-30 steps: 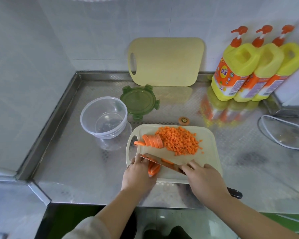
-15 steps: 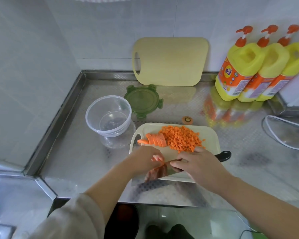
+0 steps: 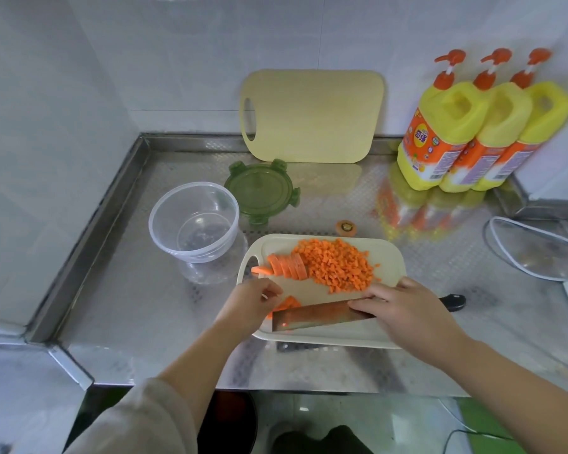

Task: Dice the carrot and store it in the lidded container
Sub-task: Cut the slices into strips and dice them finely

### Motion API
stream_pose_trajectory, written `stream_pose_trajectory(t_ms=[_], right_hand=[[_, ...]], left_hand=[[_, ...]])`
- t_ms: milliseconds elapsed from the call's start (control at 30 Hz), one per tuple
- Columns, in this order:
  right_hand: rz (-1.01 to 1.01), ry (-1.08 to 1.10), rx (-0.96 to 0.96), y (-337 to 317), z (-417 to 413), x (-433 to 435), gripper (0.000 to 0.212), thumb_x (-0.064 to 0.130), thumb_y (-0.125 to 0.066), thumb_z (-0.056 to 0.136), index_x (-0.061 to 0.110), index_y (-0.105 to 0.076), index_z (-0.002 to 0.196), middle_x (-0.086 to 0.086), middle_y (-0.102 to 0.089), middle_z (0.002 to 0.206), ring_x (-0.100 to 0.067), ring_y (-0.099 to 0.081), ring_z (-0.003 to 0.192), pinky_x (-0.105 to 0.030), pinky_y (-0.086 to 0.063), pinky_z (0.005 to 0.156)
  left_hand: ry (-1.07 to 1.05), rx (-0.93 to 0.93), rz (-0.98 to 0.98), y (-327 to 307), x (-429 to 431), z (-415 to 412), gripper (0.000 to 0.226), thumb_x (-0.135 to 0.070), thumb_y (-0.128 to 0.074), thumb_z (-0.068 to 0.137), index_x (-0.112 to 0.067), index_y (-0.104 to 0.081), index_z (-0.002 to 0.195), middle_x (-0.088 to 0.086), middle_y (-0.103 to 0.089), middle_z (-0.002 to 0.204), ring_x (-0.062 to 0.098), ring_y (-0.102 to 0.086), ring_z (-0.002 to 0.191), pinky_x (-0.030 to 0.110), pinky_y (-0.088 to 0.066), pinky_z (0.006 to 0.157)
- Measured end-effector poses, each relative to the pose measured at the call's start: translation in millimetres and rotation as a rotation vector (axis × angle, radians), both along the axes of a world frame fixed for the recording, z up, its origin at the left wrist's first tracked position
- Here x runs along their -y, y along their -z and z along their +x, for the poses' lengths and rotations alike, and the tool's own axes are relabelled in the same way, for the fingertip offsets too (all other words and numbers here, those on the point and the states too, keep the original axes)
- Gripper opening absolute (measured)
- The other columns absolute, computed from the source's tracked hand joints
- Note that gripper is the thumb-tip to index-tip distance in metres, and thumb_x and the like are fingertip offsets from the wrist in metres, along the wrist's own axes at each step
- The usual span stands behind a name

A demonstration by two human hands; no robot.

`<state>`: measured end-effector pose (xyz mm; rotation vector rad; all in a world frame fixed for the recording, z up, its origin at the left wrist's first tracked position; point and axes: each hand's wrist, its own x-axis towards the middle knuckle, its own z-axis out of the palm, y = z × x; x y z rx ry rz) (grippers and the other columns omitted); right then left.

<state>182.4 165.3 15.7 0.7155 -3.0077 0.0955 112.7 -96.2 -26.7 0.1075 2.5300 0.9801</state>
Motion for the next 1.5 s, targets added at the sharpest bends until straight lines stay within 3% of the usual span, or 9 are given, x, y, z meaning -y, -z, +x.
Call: stream_pose_trajectory(t_ms=[100,200,267,400,600,800,1000,1300,1500], right_hand=[[-0.088,0.109,0.131,-2,4,0,0.045,0.008,-0.075,0.073,0.038,-0.069,0.105,0.017,-0.065,0.096,-0.013,-0.057,0.063,-0.025,-0.046,0.059],[-0.106,0.237,0.344,0,4,5,0.033,0.022,-0.043,0.097,0.036,-0.058,0.123,0.017,-0.056,0.117,-0.012,-0.057,0.098,-0.025,-0.042,0.072],[-0.116,0.3,0.404,3,6,13,0.028,0.024,-0.04,0.098,0.03,-0.057,0.118,0.014,-0.053,0.105,-0.011,-0.053,0.091,-0.026,-0.039,0.067],[-0.127,0.379,0.457,10,10,25,0.018,0.024,-0.041,0.097,0.023,-0.058,0.104,0.009,-0.047,0.09,-0.012,-0.047,0.08,-0.027,-0.038,0.064],[-0.171,0.417,0.493,10,13,39,0.016,0.022,-0.04,0.097,0.023,-0.056,0.095,0.004,-0.053,0.095,-0.016,-0.05,0.084,-0.03,-0.042,0.069],[-0.165,0.427,0.481,11,17,43,0.021,0.023,-0.04,0.096,0.022,-0.059,0.105,0.004,-0.058,0.103,-0.017,-0.056,0.094,-0.031,-0.047,0.074],[-0.168,0.449,0.473,12,18,45,0.021,0.024,-0.04,0.097,0.022,-0.059,0.104,0.004,-0.058,0.102,-0.016,-0.056,0.093,-0.03,-0.047,0.074],[-0.157,0.484,0.466,6,16,42,0.019,0.022,-0.038,0.097,0.025,-0.056,0.101,0.009,-0.046,0.09,-0.013,-0.044,0.08,-0.025,-0.033,0.059],[-0.135,0.416,0.533,9,25,44,0.019,0.022,-0.036,0.097,0.019,-0.052,0.108,0.002,-0.055,0.105,-0.016,-0.055,0.095,-0.029,-0.046,0.077]], left_hand=[[-0.106,0.03,0.05,4,9,0,0.012,-0.016,-0.059,0.091,-0.025,-0.064,0.098,-0.002,-0.066,0.096,0.012,-0.061,0.085,0.014,-0.043,0.076],[-0.077,0.064,0.018,2,13,3,0.018,-0.025,-0.063,0.09,-0.02,-0.065,0.107,-0.004,-0.065,0.099,0.011,-0.06,0.088,0.017,-0.042,0.077],[0.011,0.074,-0.032,1,9,7,0.025,-0.032,-0.065,0.088,-0.021,-0.063,0.11,-0.008,-0.061,0.099,0.009,-0.056,0.087,0.013,-0.039,0.072],[0.072,-0.007,-0.11,2,-1,15,0.022,-0.023,-0.063,0.089,-0.018,-0.065,0.11,-0.004,-0.061,0.104,0.01,-0.054,0.084,0.011,-0.037,0.067],[0.018,-0.058,-0.156,5,-6,18,0.02,-0.029,-0.066,0.087,-0.017,-0.066,0.103,-0.002,-0.063,0.105,0.013,-0.059,0.086,0.022,-0.048,0.075],[0.085,-0.081,-0.354,7,-18,35,0.069,-0.053,-0.066,0.08,-0.025,-0.039,0.137,-0.004,-0.041,0.131,0.019,-0.054,0.113,0.033,-0.05,0.088],[0.046,-0.115,-0.34,16,-26,33,0.042,-0.038,-0.061,0.085,-0.019,-0.052,0.122,-0.001,-0.042,0.12,0.02,-0.058,0.101,0.034,-0.053,0.083],[0.115,-0.118,-0.278,22,-40,23,0.045,-0.037,-0.064,0.084,-0.02,-0.052,0.123,-0.002,-0.042,0.123,0.019,-0.058,0.101,0.029,-0.05,0.088],[0.079,-0.099,-0.203,24,-40,28,0.047,-0.041,-0.067,0.083,-0.023,-0.053,0.124,-0.003,-0.044,0.117,0.019,-0.059,0.096,0.033,-0.051,0.087]])
